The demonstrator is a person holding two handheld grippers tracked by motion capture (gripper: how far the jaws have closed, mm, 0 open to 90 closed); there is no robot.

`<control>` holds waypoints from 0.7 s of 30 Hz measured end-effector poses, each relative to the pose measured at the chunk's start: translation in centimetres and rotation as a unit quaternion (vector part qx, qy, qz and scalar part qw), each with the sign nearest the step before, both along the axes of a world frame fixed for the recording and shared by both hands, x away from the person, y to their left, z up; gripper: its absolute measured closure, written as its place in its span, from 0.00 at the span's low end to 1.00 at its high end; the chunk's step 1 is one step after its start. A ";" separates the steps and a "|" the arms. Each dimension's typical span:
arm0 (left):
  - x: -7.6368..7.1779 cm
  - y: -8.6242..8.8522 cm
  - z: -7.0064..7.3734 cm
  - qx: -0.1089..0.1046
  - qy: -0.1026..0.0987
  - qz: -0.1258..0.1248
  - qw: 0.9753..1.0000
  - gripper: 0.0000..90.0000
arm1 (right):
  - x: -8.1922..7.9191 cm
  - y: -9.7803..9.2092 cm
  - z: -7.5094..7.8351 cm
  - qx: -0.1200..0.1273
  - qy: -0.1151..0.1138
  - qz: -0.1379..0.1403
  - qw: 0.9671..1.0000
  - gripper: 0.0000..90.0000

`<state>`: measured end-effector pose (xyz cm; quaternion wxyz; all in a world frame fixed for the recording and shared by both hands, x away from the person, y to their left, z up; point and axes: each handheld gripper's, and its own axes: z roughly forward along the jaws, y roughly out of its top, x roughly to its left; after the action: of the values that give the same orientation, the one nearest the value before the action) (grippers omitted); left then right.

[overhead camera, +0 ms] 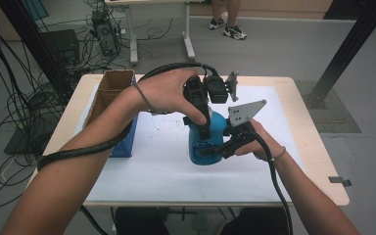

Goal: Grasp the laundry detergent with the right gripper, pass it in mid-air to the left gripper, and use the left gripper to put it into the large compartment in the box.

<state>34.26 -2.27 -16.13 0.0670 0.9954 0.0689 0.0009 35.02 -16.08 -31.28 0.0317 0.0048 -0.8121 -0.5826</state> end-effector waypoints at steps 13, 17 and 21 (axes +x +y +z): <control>0.2 -0.1 0.1 -0.002 0.000 0.010 1.000 0.42 | 0.1 0.1 -0.2 0.011 -0.002 -0.008 1.000 0.45; 0.2 -0.1 0.1 0.004 -0.003 0.011 1.000 0.42 | 0.0 0.1 -0.3 0.006 -0.001 -0.014 1.000 0.37; 0.2 0.0 0.2 0.003 -0.003 0.016 1.000 0.42 | 0.2 -0.1 -0.3 0.005 0.002 -0.022 1.000 0.27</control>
<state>34.45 -2.25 -15.90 0.0640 0.9944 0.0844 0.0049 35.22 -16.19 -31.57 0.0206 -0.0141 -0.8088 -0.5876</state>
